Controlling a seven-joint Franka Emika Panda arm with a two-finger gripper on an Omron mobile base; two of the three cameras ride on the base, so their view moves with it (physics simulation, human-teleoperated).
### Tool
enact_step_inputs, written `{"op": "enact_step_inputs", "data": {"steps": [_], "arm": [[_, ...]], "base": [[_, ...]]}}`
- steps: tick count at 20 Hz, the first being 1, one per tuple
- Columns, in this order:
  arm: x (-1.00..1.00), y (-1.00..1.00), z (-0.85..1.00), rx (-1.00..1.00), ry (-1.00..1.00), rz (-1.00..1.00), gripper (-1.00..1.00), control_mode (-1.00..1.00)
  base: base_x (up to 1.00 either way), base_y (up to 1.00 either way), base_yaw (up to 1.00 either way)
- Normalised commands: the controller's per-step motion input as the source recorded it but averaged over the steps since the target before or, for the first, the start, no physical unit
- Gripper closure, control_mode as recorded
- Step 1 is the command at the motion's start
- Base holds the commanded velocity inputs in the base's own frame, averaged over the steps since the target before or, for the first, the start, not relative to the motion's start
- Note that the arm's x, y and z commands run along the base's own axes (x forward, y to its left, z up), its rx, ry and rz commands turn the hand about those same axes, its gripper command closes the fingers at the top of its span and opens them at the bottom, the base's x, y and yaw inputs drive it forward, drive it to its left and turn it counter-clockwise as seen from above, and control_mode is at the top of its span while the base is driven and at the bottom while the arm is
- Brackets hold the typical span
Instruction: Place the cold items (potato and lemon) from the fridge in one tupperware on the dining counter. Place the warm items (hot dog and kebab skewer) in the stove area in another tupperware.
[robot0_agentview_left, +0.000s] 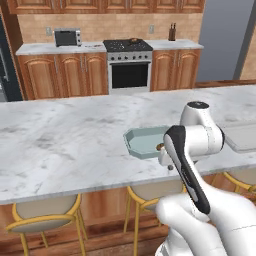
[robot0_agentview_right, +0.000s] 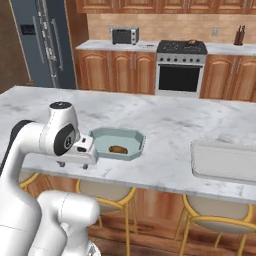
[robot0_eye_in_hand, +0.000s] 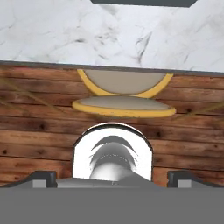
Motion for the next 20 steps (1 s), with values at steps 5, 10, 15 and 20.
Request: {"op": "enact_step_inputs", "data": {"steps": [5, 10, 15, 20], "arm": [[0.0, 0.0, 0.0, 0.0, 0.0, 0.0, -1.0, 1.0], [0.0, 0.0, 0.0, 0.0, 0.0, 0.0, -1.0, 1.0], [0.0, 0.0, 0.0, 0.0, 0.0, 0.0, -1.0, 1.0], [0.0, 0.0, 0.0, 0.0, 0.0, 0.0, -1.0, 1.0]], "base": [[-0.55, 0.92, -0.05], [-0.15, 1.0, 0.05], [-0.01, 1.0, 0.07], [0.0, 1.0, 0.01]]}}
